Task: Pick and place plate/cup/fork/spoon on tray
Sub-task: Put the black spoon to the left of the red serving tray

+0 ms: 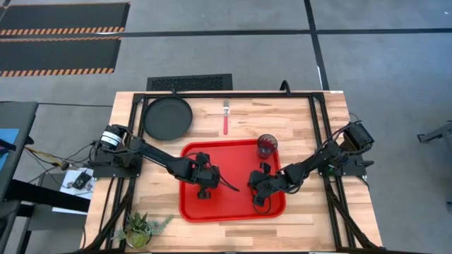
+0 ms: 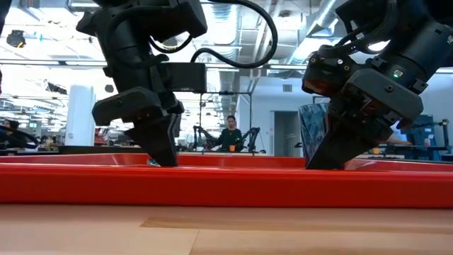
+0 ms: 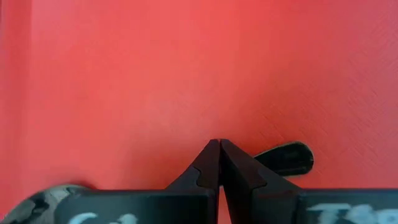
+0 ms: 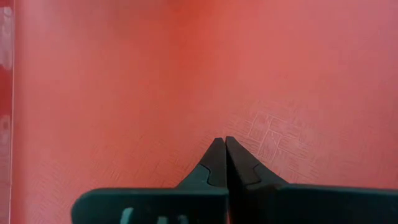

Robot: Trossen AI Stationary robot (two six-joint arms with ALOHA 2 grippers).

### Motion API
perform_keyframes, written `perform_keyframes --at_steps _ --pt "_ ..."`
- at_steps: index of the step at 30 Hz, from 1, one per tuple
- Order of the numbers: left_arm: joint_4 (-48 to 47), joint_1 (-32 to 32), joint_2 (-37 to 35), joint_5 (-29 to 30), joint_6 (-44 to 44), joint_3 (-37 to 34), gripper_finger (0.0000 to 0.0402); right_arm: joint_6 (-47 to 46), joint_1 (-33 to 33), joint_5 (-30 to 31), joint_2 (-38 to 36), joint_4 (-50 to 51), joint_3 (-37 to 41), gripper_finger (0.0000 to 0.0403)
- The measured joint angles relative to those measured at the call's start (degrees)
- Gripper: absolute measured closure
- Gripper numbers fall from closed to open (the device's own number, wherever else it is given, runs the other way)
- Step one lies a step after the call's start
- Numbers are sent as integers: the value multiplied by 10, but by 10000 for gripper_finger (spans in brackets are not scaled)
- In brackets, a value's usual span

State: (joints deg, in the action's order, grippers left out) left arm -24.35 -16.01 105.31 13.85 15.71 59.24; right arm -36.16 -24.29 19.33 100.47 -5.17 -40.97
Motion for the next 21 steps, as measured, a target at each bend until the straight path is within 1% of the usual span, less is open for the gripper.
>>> perform_keyframes --at_steps 11,14,18,21 --pt "-73 -16 -24 -10 51 -2 401 2 0 -1 0 3 0 399" --pt "-68 -17 -48 2 64 -3 401 2 0 -1 0 2 0 399" --pt "-59 8 -76 51 68 -2 401 2 0 0 0 1 0 399" --pt "-52 40 -76 41 67 -5 401 2 0 0 0 -1 0 399"
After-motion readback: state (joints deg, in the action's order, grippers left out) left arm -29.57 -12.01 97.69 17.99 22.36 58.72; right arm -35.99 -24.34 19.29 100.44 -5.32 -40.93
